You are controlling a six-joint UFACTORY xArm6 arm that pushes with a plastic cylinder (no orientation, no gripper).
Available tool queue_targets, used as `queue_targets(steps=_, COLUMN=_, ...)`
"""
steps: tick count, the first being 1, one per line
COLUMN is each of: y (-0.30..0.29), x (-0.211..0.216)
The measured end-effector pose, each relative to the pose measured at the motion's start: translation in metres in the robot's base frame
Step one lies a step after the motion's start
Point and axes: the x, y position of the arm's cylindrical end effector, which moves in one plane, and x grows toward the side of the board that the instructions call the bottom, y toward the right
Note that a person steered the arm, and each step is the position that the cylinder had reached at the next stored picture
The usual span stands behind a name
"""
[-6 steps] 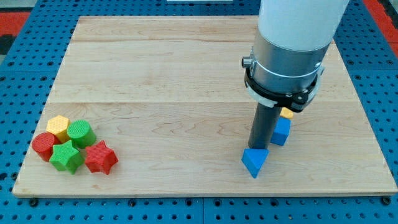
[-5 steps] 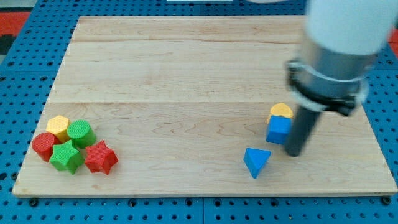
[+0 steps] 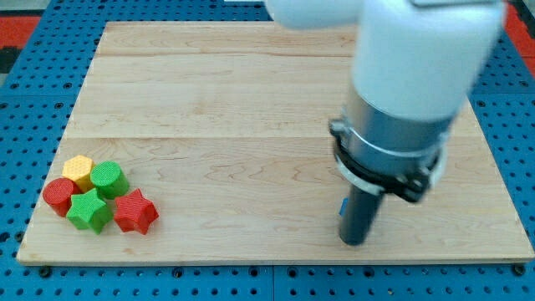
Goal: Move the triangle towards the top left side of the board
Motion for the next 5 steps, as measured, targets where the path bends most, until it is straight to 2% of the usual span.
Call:
queue_targets(steps=1, y=0.069, x=-0.004)
queue_targets(steps=2, y=0.042, x=-0.032)
queue_targets(steps=3, y=-0.043, x=-0.037)
queue_targets(steps=4, y=-0.08, x=-0.053)
queue_targets(steps=5, y=-0.056, x=-0.076)
